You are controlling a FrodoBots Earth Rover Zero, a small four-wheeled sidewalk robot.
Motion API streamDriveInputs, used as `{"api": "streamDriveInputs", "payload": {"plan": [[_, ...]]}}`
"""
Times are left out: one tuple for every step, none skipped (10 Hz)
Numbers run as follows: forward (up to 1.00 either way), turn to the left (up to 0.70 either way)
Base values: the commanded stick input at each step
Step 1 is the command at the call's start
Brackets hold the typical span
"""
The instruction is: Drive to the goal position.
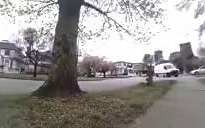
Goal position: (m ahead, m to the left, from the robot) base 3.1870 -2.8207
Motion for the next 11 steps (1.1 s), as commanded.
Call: {"api": "streamDriveInputs", "payload": {"plan": [[0.0,-1.0],[0.0,-1.0],[0.0,-1.0],[0.0,-1.0],[0.0,-1.0],[0.0,-0.99],[0.0,-0.6],[0.0,-0.05],[0.0,0.0],[0.0,0.0],[0.0,-0.17]]}}
